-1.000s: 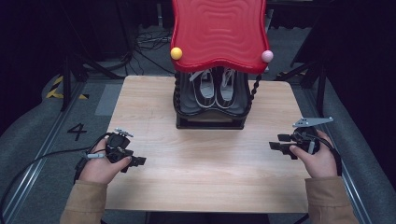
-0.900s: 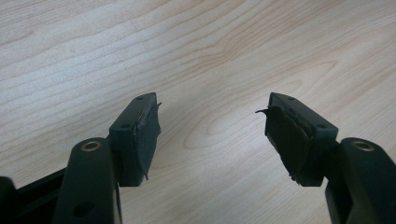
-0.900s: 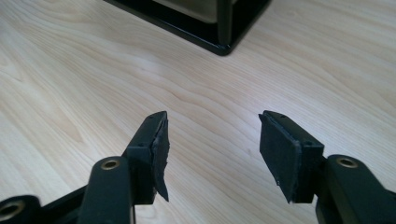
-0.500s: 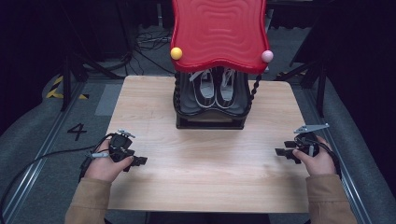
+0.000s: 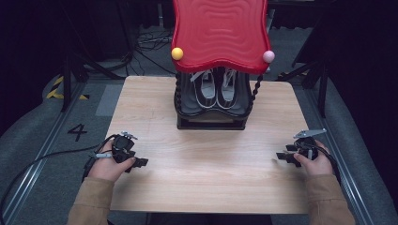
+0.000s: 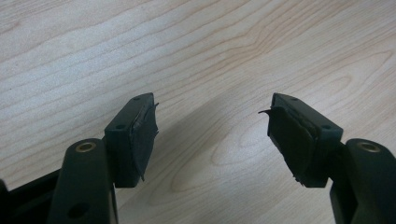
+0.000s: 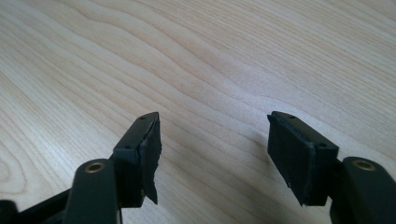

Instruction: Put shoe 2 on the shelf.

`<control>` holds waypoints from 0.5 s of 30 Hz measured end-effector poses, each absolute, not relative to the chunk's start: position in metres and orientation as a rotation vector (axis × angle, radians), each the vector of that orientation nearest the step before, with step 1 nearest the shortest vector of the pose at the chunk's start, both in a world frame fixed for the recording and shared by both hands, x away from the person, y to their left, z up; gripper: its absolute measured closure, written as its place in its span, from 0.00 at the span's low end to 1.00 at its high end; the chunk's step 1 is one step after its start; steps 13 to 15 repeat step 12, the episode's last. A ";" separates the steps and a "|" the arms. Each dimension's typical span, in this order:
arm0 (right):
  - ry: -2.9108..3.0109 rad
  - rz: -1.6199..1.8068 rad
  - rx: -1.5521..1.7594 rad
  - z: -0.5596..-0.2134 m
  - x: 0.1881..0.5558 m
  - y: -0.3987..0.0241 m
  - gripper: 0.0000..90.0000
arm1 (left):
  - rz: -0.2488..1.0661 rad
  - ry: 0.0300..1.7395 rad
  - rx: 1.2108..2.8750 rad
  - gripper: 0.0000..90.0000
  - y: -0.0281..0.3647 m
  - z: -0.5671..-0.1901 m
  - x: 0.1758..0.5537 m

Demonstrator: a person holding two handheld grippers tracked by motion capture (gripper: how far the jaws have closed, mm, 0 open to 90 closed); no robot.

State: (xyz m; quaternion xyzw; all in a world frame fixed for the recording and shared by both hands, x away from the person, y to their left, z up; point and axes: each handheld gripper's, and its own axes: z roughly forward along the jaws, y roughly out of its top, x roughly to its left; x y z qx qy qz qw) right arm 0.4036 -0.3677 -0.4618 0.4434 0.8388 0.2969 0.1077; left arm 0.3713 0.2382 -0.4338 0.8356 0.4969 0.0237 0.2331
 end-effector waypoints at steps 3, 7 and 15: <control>2.490 0.863 1.256 -0.466 0.405 -0.366 0.37 | 0.070 1.336 2.310 0.36 0.237 -0.435 0.372; 2.502 0.864 1.223 -0.469 0.405 -0.365 0.33 | 0.066 1.313 2.326 0.36 0.235 -0.435 0.372; 2.519 0.846 1.165 -0.470 0.405 -0.365 0.31 | 0.069 1.299 2.340 0.36 0.234 -0.436 0.372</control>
